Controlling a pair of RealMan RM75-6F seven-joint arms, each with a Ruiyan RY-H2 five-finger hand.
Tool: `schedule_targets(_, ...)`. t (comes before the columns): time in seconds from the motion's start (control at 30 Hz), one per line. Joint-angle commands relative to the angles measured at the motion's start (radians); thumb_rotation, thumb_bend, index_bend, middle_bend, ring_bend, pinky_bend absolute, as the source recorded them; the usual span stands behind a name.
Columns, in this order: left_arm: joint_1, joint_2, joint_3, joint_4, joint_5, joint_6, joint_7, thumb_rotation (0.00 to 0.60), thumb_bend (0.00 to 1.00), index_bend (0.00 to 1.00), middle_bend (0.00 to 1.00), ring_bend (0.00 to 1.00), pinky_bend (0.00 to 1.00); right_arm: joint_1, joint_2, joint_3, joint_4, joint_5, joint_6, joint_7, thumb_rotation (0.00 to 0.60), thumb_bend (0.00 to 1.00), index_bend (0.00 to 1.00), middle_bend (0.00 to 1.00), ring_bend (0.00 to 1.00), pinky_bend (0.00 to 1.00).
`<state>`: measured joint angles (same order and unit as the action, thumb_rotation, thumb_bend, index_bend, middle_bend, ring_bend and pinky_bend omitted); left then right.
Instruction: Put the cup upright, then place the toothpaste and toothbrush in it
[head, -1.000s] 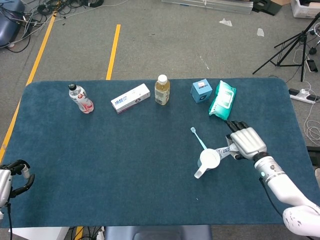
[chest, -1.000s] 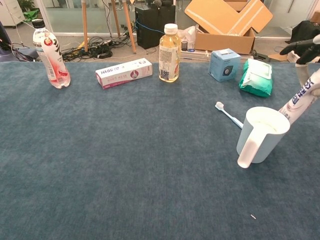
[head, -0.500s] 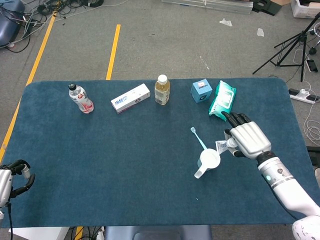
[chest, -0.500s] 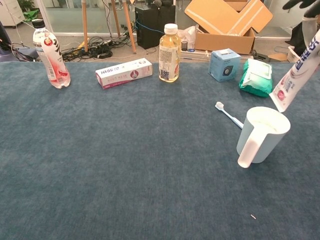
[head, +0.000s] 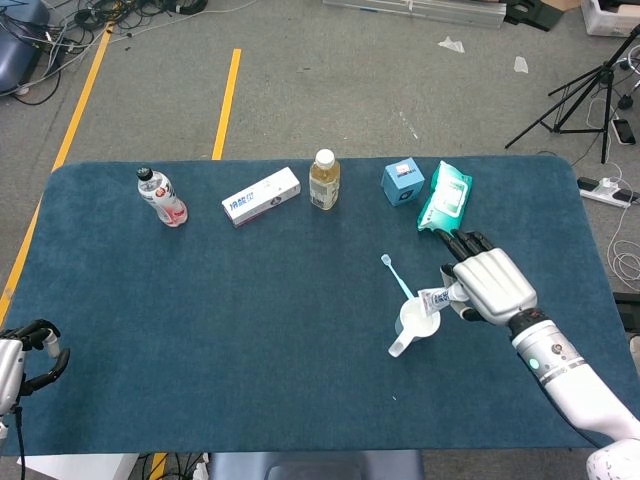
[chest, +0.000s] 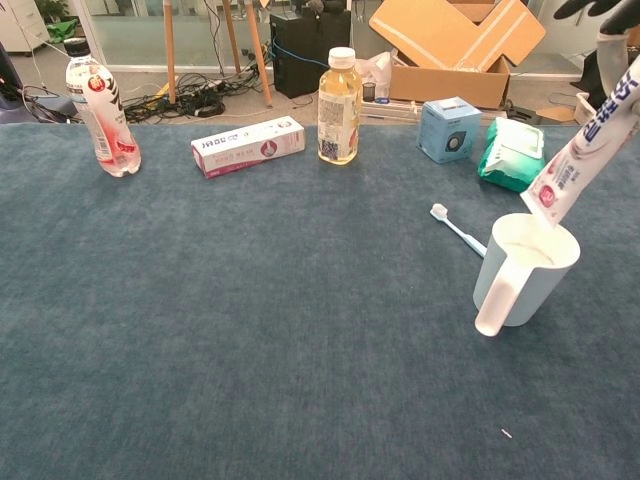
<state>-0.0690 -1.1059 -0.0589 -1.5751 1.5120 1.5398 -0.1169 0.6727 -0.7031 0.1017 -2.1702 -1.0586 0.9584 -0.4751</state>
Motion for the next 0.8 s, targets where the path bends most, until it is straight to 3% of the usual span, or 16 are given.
schedule_targets(0.03, 0.000, 0.000, 0.000, 0.000, 0.000, 0.000, 0.000, 0.600, 0.36, 0.57, 0.47, 0.54, 0.52, -0.003, -0.005, -0.006, 0.006, 0.002, -0.008, 0.000, 0.600, 0.30, 0.62, 0.00, 0.00, 0.12)
schedule_targets(0.5, 0.001, 0.000, 0.001, -0.001, 0.002, 0.002, 0.002, 0.600, 0.36, 0.57, 0.47, 0.54, 0.52, -0.016, -0.023, -0.027, 0.026, -0.018, -0.043, 0.017, 0.600, 0.30, 0.62, 0.00, 0.00, 0.12)
schedule_targets(0.8, 0.002, 0.002, 0.000, -0.002, 0.001, 0.003, -0.004, 0.600, 0.36, 0.57, 0.47, 0.54, 0.52, 0.008, -0.088, -0.039, 0.080, 0.015, -0.080, -0.008, 0.600, 0.30, 0.62, 0.00, 0.00, 0.12)
